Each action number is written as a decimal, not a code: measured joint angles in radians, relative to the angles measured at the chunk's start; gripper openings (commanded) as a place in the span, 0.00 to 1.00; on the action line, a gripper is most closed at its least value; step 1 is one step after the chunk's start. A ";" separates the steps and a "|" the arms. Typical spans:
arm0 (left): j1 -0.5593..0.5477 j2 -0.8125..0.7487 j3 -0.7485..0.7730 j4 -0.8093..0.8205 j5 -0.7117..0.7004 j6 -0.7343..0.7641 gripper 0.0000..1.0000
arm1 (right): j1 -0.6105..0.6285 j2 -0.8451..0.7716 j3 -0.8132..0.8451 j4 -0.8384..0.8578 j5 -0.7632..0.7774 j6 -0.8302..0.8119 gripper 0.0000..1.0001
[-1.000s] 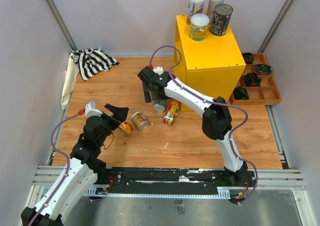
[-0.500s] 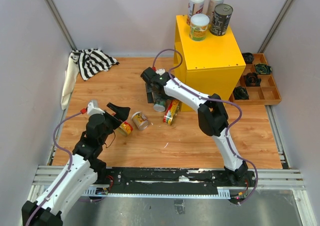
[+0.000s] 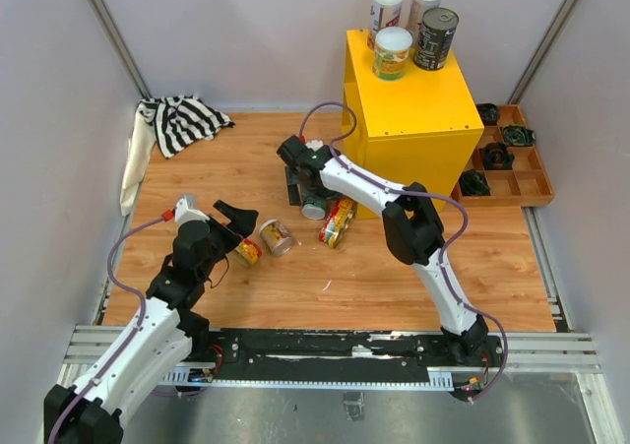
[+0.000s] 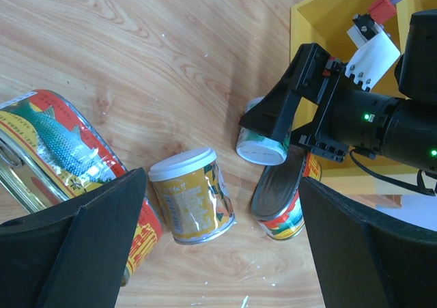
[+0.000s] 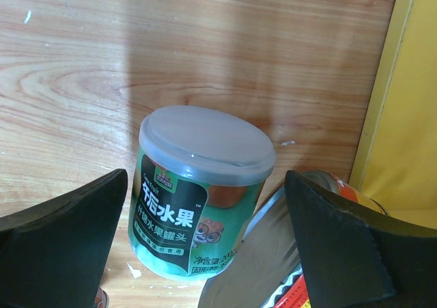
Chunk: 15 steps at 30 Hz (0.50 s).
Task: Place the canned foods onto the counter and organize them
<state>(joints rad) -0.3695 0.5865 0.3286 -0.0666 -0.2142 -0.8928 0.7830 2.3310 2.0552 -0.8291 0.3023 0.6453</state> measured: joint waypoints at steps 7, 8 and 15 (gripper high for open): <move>0.001 0.014 0.000 0.018 0.003 0.002 0.98 | -0.005 0.001 0.000 0.016 -0.016 -0.021 0.88; 0.001 0.015 0.000 0.020 0.003 0.002 0.98 | -0.006 0.001 0.000 0.021 -0.021 -0.023 0.86; 0.001 0.012 0.000 0.020 0.005 0.002 0.98 | -0.007 0.000 -0.002 0.034 -0.053 -0.043 0.76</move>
<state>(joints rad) -0.3687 0.5983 0.3286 -0.0467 -0.2092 -0.8909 0.7761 2.3314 2.0537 -0.7956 0.2497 0.6022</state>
